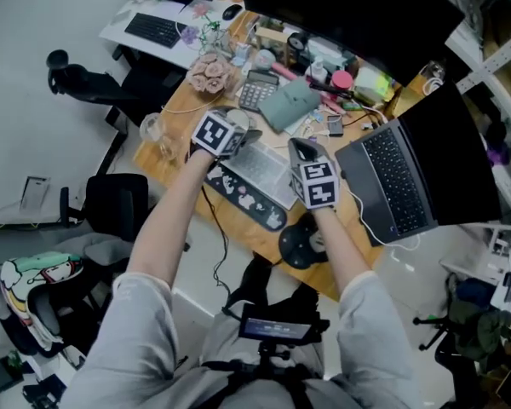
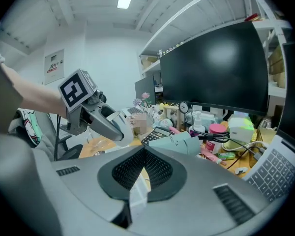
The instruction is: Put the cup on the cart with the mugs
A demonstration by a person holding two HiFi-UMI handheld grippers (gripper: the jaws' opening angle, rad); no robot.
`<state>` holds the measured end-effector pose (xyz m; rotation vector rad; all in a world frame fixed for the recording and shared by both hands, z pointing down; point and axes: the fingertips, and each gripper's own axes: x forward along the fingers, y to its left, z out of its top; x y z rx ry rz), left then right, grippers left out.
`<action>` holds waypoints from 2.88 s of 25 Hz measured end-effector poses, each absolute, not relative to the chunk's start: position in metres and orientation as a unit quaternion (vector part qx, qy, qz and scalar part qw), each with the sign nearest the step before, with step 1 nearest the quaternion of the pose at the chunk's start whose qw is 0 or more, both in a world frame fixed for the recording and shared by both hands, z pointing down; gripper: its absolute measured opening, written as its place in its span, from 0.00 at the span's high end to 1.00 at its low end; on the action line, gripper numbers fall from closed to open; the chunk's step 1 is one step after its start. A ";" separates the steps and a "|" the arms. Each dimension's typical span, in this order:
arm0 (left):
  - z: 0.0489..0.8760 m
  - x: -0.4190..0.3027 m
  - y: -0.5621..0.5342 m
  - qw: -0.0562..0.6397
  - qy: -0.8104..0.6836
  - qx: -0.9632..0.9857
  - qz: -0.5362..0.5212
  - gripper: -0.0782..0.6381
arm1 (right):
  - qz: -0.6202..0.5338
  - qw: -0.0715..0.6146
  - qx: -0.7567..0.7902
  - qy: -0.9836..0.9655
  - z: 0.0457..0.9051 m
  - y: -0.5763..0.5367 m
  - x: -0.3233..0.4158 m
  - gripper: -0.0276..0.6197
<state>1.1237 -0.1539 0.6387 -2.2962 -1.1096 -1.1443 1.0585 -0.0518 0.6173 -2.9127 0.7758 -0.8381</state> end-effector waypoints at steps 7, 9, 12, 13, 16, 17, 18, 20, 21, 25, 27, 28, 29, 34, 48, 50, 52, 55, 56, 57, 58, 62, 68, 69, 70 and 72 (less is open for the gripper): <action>0.584 1.070 -0.154 0.142 -0.359 -0.861 -0.332 0.30 | -0.250 -0.006 -0.932 0.264 0.585 -0.044 1.024 0.94; 0.572 1.054 -0.152 0.133 -0.351 -0.872 -0.313 0.30 | -0.246 -0.004 -0.932 0.266 0.578 -0.039 1.014 0.94; 0.557 1.029 -0.150 0.115 -0.334 -0.889 -0.293 0.30 | -0.242 -0.003 -0.932 0.269 0.568 -0.032 0.997 0.94; 0.553 1.020 -0.149 0.110 -0.328 -0.894 -0.285 0.30 | -0.239 -0.004 -0.933 0.269 0.566 -0.030 0.992 0.94; 0.542 0.999 -0.146 0.097 -0.311 -0.909 -0.258 0.30 | -0.236 -0.005 -0.933 0.272 0.562 -0.023 0.977 0.94; 0.538 0.993 -0.146 0.093 -0.303 -0.915 -0.248 0.30 | -0.235 -0.005 -0.933 0.274 0.561 -0.020 0.972 0.94; 0.535 0.987 -0.145 0.087 -0.295 -0.921 -0.239 0.30 | -0.234 -0.005 -0.932 0.276 0.559 -0.018 0.968 0.94; 0.528 0.973 -0.140 0.074 -0.283 -0.930 -0.223 0.30 | -0.229 -0.006 -0.933 0.278 0.554 -0.011 0.959 0.94; 0.525 0.966 -0.138 0.069 -0.279 -0.933 -0.216 0.30 | -0.226 -0.008 -0.933 0.279 0.552 -0.008 0.954 0.94; 0.520 0.937 -0.132 0.055 -0.262 -0.942 -0.204 0.30 | -0.220 -0.009 -0.932 0.288 0.543 0.001 0.932 0.94; 0.517 0.921 -0.128 0.050 -0.254 -0.945 -0.200 0.30 | -0.215 -0.010 -0.932 0.293 0.538 0.008 0.919 0.94; 0.514 0.914 -0.126 0.049 -0.249 -0.947 -0.197 0.30 | -0.213 -0.011 -0.932 0.294 0.536 0.012 0.913 0.94; 0.512 0.905 -0.124 0.049 -0.244 -0.949 -0.194 0.30 | -0.211 -0.011 -0.931 0.297 0.535 0.015 0.907 0.94; 0.498 0.864 -0.120 0.045 -0.216 -0.959 -0.178 0.30 | -0.204 -0.007 -0.923 0.327 0.529 0.024 0.868 0.94; 0.470 0.766 -0.149 0.035 -0.180 -0.971 -0.151 0.30 | -0.203 -0.006 -0.920 0.334 0.516 0.033 0.785 0.94; 0.468 0.752 -0.154 0.035 -0.181 -0.972 -0.147 0.30 | -0.201 -0.004 -0.922 0.331 0.515 0.032 0.773 0.94; 0.469 0.737 -0.159 0.026 -0.182 -0.972 -0.145 0.30 | -0.201 0.002 -0.922 0.331 0.515 0.029 0.760 0.94; 0.474 0.712 -0.165 0.017 -0.186 -0.972 -0.145 0.30 | -0.209 0.007 -0.920 0.330 0.522 0.025 0.739 0.94; 0.476 0.705 -0.167 0.018 -0.186 -0.972 -0.144 0.30 | -0.211 0.004 -0.921 0.327 0.525 0.024 0.734 0.94; 0.477 0.698 -0.168 0.018 -0.186 -0.972 -0.145 0.30 | -0.213 0.001 -0.923 0.322 0.527 0.024 0.730 0.94; 0.480 0.691 -0.169 0.018 -0.186 -0.971 -0.147 0.30 | -0.214 0.000 -0.924 0.318 0.529 0.025 0.725 0.94; 0.488 0.656 -0.168 0.010 -0.175 -0.972 -0.158 0.30 | -0.215 0.002 -0.922 0.322 0.528 0.028 0.701 0.94; 0.485 0.614 -0.161 0.010 -0.139 -0.978 -0.154 0.30 | -0.198 0.003 -0.918 0.343 0.517 0.036 0.682 0.94; 0.484 0.606 -0.158 0.009 -0.131 -0.979 -0.153 0.30 | -0.196 0.002 -0.916 0.349 0.516 0.039 0.677 0.94; 0.483 0.598 -0.155 0.009 -0.122 -0.981 -0.153 0.30 | -0.195 0.000 -0.914 0.357 0.515 0.043 0.672 0.94; 0.480 0.582 -0.145 0.007 -0.104 -0.983 -0.152 0.30 | -0.193 -0.003 -0.908 0.372 0.512 0.053 0.663 0.94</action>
